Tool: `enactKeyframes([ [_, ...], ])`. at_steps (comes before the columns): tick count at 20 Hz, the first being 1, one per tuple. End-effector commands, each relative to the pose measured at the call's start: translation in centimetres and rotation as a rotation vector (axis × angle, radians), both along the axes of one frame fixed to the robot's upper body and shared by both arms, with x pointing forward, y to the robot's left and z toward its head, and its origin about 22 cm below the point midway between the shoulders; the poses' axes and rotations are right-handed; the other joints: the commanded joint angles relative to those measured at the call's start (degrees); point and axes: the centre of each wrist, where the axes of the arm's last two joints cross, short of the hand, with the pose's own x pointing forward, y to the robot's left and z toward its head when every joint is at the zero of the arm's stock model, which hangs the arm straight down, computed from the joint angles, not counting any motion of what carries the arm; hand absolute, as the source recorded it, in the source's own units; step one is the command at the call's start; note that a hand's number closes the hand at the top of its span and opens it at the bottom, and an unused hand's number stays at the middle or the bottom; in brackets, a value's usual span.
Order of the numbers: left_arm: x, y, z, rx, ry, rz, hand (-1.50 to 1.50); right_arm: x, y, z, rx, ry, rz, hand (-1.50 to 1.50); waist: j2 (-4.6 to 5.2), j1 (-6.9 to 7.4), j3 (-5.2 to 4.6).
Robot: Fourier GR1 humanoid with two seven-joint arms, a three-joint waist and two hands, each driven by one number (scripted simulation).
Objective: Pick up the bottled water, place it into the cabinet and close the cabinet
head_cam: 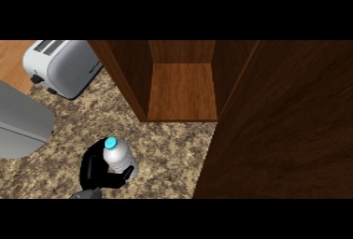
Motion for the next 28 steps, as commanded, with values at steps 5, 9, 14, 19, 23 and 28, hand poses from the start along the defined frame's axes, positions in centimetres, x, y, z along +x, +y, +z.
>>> enactKeyframes([
  [5, 0.9, -1.3, 3.7, -0.037, 0.015, -0.105, 1.50, -2.0, -1.3, 2.0, -0.012, -0.067, -0.026, -1.50, -0.07, 0.21, 0.03],
  [9, 1.6, -2.0, 5.6, -0.070, 0.016, -0.108, 1.50, -1.5, -1.2, 1.5, -0.008, -0.091, -0.042, -1.50, 0.00, 0.25, 0.02],
  [14, 2.7, -3.4, 8.2, -0.046, -0.032, -0.112, 1.50, -1.3, -0.5, -0.2, -0.014, -0.051, -0.053, -1.50, 0.05, 0.10, 0.03],
  [19, 4.0, -7.4, 12.9, -0.031, -0.065, -0.117, 1.50, -2.3, -0.5, 1.0, 0.003, -0.062, -0.026, -1.50, -0.08, -0.23, 0.00],
  [23, 4.2, -8.4, 15.2, -0.016, -0.058, -0.142, 1.50, -2.5, -1.1, 0.7, -0.001, -0.053, -0.025, -1.50, -0.04, -0.13, 0.03],
  [28, 7.1, -11.1, 18.4, 0.014, -0.052, -0.125, 1.50, -2.5, -2.0, 1.5, -0.007, -0.064, -0.025, -1.50, 0.04, -0.50, 0.02],
])
